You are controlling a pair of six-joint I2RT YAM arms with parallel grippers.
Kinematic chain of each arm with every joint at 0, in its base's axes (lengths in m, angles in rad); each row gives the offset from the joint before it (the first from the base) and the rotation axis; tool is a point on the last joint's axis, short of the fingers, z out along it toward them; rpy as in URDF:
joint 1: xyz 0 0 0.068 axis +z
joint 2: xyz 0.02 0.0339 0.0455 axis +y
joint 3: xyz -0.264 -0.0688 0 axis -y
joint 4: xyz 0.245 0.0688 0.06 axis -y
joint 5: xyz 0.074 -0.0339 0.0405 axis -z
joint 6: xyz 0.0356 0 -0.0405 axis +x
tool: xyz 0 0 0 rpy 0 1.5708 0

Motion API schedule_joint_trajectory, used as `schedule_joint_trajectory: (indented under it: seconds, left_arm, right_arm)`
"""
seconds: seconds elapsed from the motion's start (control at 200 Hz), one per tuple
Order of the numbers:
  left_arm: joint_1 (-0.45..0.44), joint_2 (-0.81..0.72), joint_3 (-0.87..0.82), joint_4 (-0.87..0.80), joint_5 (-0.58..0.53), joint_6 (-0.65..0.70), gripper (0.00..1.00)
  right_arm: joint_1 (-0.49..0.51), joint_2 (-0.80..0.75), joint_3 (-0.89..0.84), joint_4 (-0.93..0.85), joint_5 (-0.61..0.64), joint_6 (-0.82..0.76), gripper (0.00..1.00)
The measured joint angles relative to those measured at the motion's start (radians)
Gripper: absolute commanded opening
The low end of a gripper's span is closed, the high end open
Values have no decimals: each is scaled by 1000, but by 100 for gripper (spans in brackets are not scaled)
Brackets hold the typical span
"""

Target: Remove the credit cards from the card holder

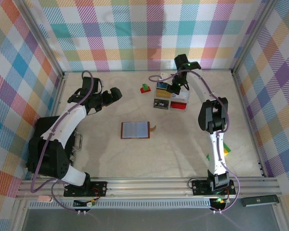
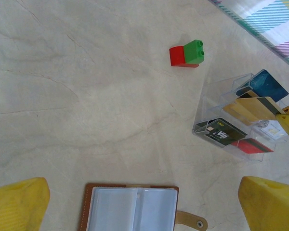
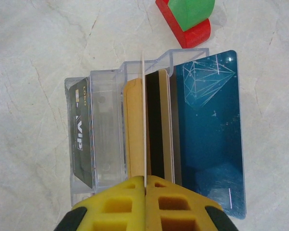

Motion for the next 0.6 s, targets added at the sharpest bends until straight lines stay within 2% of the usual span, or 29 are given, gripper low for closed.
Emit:
schedule_joint_trajectory:
  seconds: [0.07, 0.295, 0.6]
  left_arm:
    - [0, 3, 0, 0, 0, 0, 100]
    - [0, 10, 0, 0, 2, 0, 100]
    - [0, 12, 0, 0, 3, 0, 100]
  right_arm:
    - [0, 3, 0, 0, 0, 0, 1]
    - [0, 5, 0, 13, 10, 8, 18]
    - [0, 3, 0, 54, 28, 58, 15]
